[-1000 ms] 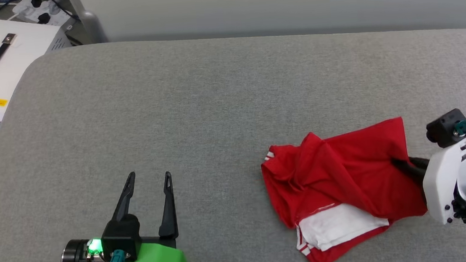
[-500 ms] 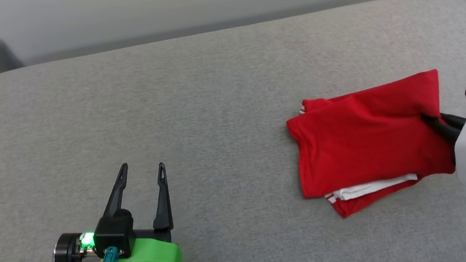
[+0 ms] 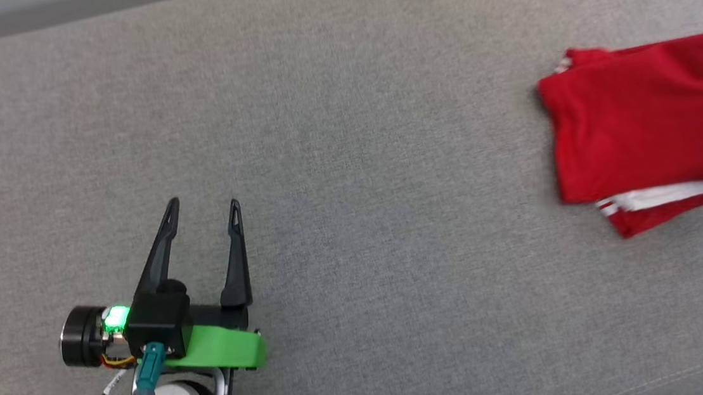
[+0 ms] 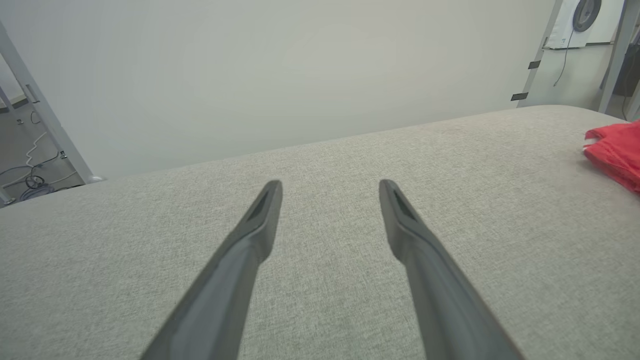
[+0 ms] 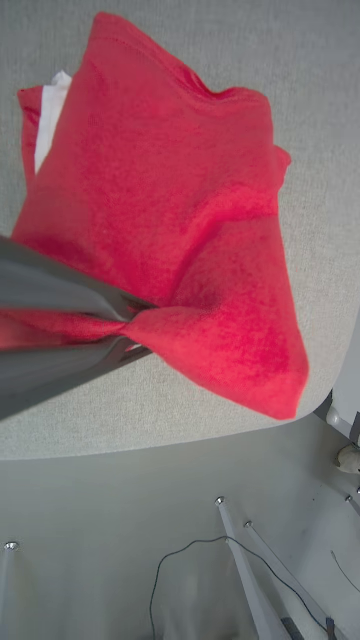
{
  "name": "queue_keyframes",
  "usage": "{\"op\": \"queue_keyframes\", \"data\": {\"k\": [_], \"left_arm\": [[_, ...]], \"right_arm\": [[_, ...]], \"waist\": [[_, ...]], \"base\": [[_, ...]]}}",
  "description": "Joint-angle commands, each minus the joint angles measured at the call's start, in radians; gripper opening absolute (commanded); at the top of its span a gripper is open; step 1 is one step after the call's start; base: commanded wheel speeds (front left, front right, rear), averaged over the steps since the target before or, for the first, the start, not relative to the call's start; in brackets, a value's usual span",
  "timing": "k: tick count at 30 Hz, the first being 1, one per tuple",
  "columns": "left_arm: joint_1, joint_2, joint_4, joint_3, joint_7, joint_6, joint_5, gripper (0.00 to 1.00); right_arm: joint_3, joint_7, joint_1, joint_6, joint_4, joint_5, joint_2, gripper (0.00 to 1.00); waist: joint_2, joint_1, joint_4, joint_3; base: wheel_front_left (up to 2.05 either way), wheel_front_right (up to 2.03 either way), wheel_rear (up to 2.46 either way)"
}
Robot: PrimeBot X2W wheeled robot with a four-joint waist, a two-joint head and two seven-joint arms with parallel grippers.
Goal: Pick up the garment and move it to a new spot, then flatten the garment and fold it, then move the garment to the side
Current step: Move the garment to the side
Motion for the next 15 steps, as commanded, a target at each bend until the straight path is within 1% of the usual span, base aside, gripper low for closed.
{"op": "queue_keyframes", "data": {"k": [1, 4, 7, 10, 11, 13, 14, 15], "left_arm": [[-0.029, 0.010, -0.009, -0.001, -0.006, -0.004, 0.013, 1.00], [-0.053, 0.012, -0.020, -0.009, -0.006, -0.005, 0.015, 1.00], [-0.071, 0.014, -0.031, -0.015, -0.006, -0.003, 0.016, 1.00], [-0.086, 0.016, -0.042, -0.018, -0.006, -0.001, 0.016, 1.00], [-0.096, 0.020, -0.047, -0.020, -0.006, 0.002, 0.015, 1.00], [-0.101, 0.022, -0.048, -0.021, -0.006, 0.004, 0.014, 1.00], [-0.103, 0.023, -0.047, -0.022, -0.006, 0.005, 0.014, 1.00], [-0.104, 0.023, -0.046, -0.022, -0.006, 0.006, 0.013, 1.00]], "right_arm": [[-0.018, -0.014, -0.031, -0.001, 0.030, -0.013, -0.011, 0.00], [-0.050, -0.024, -0.067, -0.001, 0.107, -0.039, -0.037, 0.00], [-0.082, -0.044, -0.101, -0.001, 0.173, -0.068, -0.049, 0.00], [-0.123, -0.064, -0.138, -0.001, 0.243, -0.086, -0.047, 0.00], [-0.165, -0.078, -0.171, -0.001, 0.313, -0.116, -0.042, 0.00], [-0.189, -0.089, -0.191, -0.001, 0.358, -0.142, -0.033, 0.00], [-0.199, -0.101, -0.200, -0.001, 0.376, -0.153, -0.024, 0.10], [-0.205, -0.111, -0.206, -0.001, 0.390, -0.161, -0.015, 0.72]], "waist": [[-0.0001, -0.0001, 0.019, 0.073], [-0.0001, -0.0001, 0.036, 0.114], [-0.0001, -0.0001, 0.047, 0.146], [-0.0001, -0.0001, 0.056, 0.175], [-0.0001, -0.0001, 0.062, 0.193], [-0.0001, -0.0001, 0.065, 0.199], [-0.0001, -0.0001, 0.066, 0.200], [-0.0001, -0.0001, 0.067, 0.200]], "base": [[0.00, 0.00, 0.00], [0.00, 0.00, 0.00], [0.00, 0.00, 0.00], [0.00, 0.00, 0.00], [0.00, 0.00, 0.00], [0.00, 0.00, 0.00], [0.00, 0.00, 0.00], [0.00, 0.00, 0.00]]}}
